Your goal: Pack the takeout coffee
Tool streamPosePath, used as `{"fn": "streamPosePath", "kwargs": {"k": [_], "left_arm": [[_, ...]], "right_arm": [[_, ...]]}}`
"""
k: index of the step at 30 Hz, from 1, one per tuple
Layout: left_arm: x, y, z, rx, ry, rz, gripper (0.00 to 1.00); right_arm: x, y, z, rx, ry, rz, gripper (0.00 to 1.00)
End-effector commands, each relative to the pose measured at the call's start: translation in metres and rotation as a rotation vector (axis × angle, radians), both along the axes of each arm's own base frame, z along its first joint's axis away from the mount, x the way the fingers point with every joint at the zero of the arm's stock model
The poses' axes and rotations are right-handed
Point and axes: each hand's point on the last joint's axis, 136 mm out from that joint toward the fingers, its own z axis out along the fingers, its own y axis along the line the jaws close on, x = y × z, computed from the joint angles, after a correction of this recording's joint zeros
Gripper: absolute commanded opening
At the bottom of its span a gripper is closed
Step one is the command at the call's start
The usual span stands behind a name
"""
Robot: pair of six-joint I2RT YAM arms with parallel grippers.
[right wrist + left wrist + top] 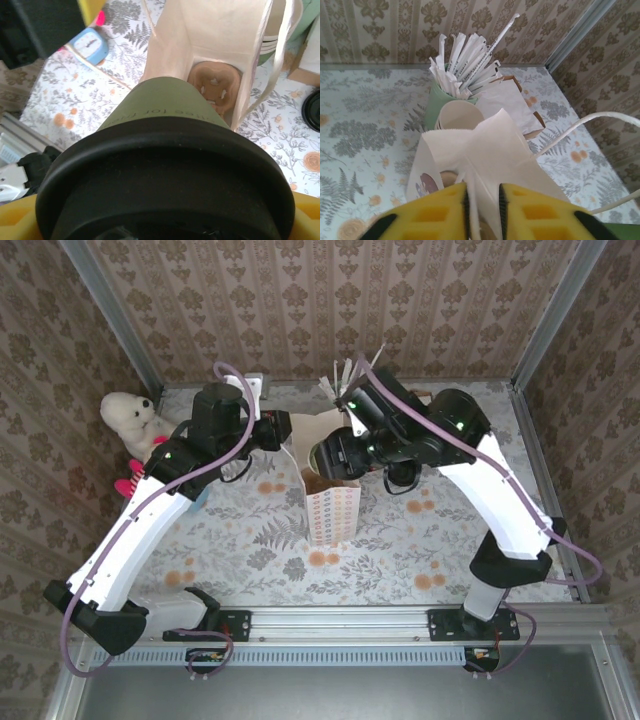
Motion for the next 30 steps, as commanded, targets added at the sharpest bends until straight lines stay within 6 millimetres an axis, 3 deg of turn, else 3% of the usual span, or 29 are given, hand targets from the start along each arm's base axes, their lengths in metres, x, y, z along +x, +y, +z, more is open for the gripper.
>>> {"fn": "streamPosePath", "kwargs": {"k": [1, 5, 17, 22, 30], "left_arm": [[-0.014, 0.004, 0.003, -0.021, 0.022, -0.012, 0.11], [-0.014, 0.007, -0.002, -0.035, 0.040, 0.014, 0.00], [-0.013, 0.006, -0.011, -0.043, 0.085, 0.036, 0.00], [-0.018, 0.003, -0.006, -0.069, 0.078, 0.007, 0.00], [-0.028, -0.014, 0.000, -0.114, 0.069, -0.057, 0.00]], "right_arm": [[0.017, 0.005, -0.011, -0.057, -0.027, -0.080, 0.55], [0.021, 0.020, -0.018, -0.072, -0.043, -0.084, 0.55], [0.031, 0.036, -0.053, -0.145, 0.000, -0.079, 0.56], [0.037, 0.024, -0.065, -0.175, 0.015, -0.110, 0.57], [0.049, -0.020, -0.065, -0.268, 0.009, -0.131, 0.57]]}}
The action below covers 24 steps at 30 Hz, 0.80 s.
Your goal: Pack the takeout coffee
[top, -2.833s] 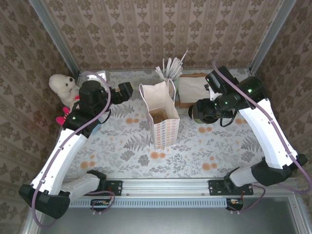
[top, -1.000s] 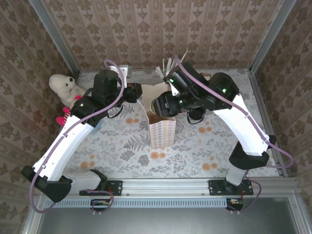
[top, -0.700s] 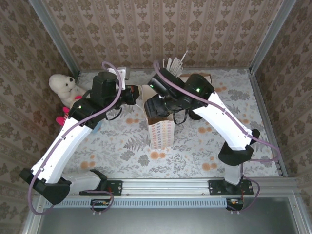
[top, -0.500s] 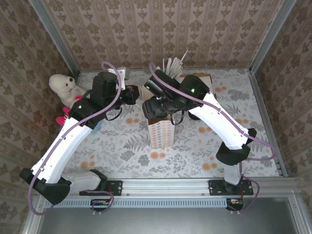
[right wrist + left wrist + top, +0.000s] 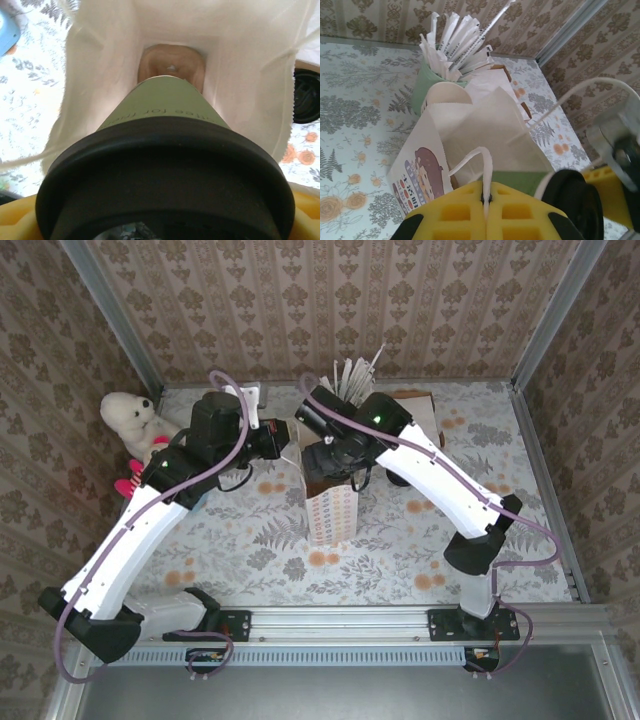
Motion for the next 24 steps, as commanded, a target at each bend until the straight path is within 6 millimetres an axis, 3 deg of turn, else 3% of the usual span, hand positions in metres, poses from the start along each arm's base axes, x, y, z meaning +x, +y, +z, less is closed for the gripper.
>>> {"fn": "streamPosePath", "kwargs": {"k": [1, 7, 13, 18, 24], "left_arm": [[-0.010, -0.013, 0.006, -0.049, -0.003, -0.058, 0.00], [-0.016, -0.025, 0.012, -0.065, -0.014, -0.096, 0.00], [-0.016, -0.025, 0.007, -0.072, -0.004, -0.083, 0.00], [-0.017, -0.027, 0.006, -0.082, -0.010, -0.091, 0.00], [-0.017, -0.031, 0.000, -0.063, -0.004, -0.111, 0.02]], "right_arm": [[0.001, -0.032, 0.019, -0.040, -0.046, 0.001, 0.57], [0.007, -0.040, 0.020, -0.054, -0.038, 0.049, 0.57], [-0.001, -0.018, 0.002, -0.024, 0.042, 0.106, 0.56], [0.004, -0.003, -0.005, 0.009, 0.050, 0.093, 0.57], [0.001, 0.012, -0.001, 0.064, 0.050, 0.106, 0.57]]}}
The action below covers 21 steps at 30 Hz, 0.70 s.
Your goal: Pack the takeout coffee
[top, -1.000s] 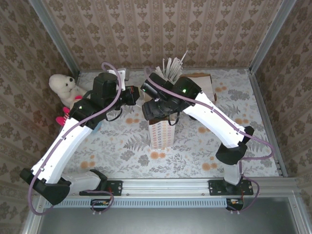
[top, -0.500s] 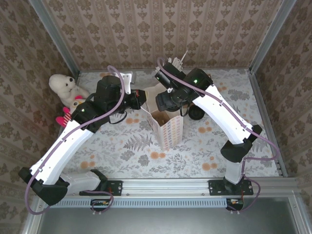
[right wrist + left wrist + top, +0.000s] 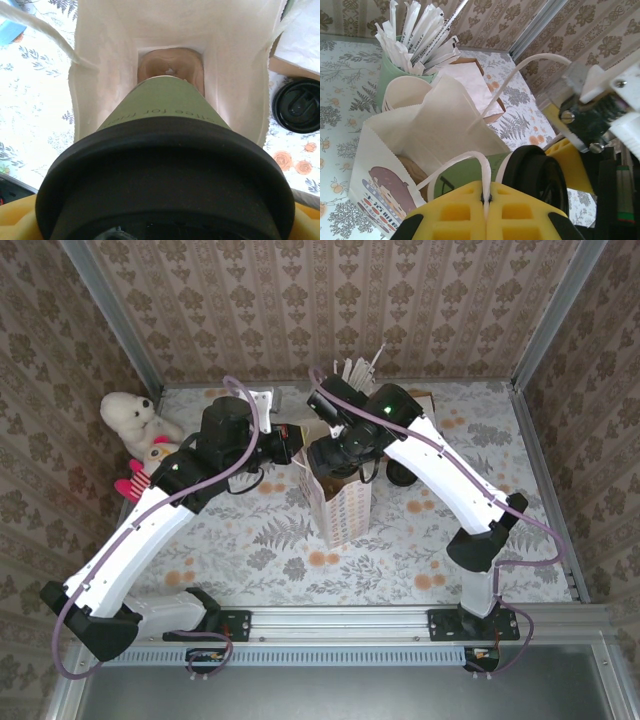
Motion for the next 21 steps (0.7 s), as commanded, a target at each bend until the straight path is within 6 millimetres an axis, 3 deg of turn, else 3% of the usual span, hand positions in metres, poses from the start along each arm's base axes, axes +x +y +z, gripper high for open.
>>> {"fn": "streamPosePath", "kwargs": {"k": [1, 11, 17, 21], "left_arm": [[-0.004, -0.004, 0.000, -0.004, -0.003, -0.023, 0.01], [0.000, 0.009, -0.008, 0.014, -0.003, 0.052, 0.00], [-0.002, 0.004, -0.010, 0.014, -0.002, 0.022, 0.00], [-0.004, 0.009, -0.010, 0.027, -0.007, 0.032, 0.00]], "right_arm": [[-0.004, 0.014, 0.003, 0.050, 0.011, 0.012, 0.57], [-0.029, 0.002, 0.025, 0.066, -0.012, -0.003, 0.57], [-0.021, 0.021, 0.006, 0.118, -0.002, -0.031, 0.56], [-0.009, 0.014, -0.007, 0.067, -0.032, -0.074, 0.57]]}}
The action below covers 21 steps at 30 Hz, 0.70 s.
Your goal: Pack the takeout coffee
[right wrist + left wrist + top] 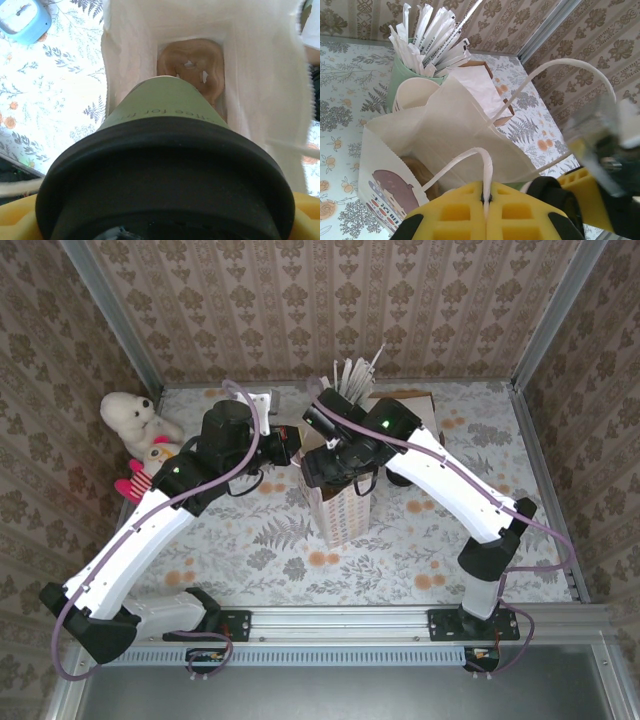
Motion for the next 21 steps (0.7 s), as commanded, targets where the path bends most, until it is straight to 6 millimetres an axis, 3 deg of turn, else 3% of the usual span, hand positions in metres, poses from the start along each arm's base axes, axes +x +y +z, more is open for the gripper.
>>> {"fn": "streamPosePath", "kwargs": {"k": [1, 6, 9, 17, 21], "left_arm": [[-0.008, 0.006, -0.003, 0.016, 0.001, -0.001, 0.00], [-0.014, 0.010, -0.002, 0.016, -0.016, -0.010, 0.00], [-0.018, 0.008, -0.003, 0.011, -0.021, -0.034, 0.00], [-0.015, 0.023, -0.019, 0.048, 0.019, 0.038, 0.00], [-0.011, 0.031, -0.024, 0.071, 0.031, 0.082, 0.00]], "right_arm": [[0.012, -0.001, 0.000, 0.006, -0.046, -0.054, 0.57], [0.015, -0.017, 0.000, -0.042, -0.049, -0.077, 0.57], [0.014, -0.020, 0.002, -0.058, -0.047, -0.077, 0.58], [0.009, -0.027, 0.021, -0.005, -0.070, -0.067, 0.58], [0.008, -0.031, 0.021, -0.002, -0.060, -0.067, 0.58]]}}
